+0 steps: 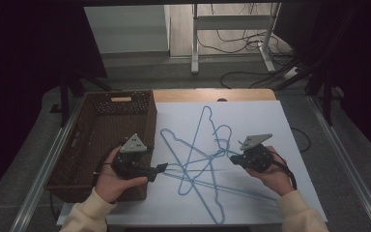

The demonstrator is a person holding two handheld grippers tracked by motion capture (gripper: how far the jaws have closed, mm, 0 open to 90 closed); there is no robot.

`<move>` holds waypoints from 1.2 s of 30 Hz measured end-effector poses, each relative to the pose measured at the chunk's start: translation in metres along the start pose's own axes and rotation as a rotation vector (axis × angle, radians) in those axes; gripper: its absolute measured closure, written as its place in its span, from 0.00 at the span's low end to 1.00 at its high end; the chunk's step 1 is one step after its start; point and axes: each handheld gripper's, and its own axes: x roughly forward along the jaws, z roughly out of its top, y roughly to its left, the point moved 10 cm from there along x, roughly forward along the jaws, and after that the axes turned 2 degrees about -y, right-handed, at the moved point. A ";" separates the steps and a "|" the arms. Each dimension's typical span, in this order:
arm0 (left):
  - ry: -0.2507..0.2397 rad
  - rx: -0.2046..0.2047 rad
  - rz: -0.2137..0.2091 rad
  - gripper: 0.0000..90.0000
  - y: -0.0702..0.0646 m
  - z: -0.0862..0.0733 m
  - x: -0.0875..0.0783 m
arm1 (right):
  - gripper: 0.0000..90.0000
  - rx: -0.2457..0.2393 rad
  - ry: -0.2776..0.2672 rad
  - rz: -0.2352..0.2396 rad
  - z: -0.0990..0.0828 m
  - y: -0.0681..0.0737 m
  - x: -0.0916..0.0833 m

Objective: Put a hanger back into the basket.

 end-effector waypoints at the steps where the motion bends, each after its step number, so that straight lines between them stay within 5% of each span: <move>1: 0.004 -0.002 -0.003 0.24 0.000 0.000 0.002 | 0.97 -0.004 -0.003 0.004 0.000 0.000 -0.001; 24: 0.032 0.014 -0.040 0.24 -0.013 0.003 0.019 | 0.97 -0.033 -0.131 0.096 0.022 0.014 -0.031; 36: 0.068 0.051 -0.051 0.26 -0.020 -0.001 0.032 | 0.97 -0.070 -0.141 0.139 0.032 0.030 -0.034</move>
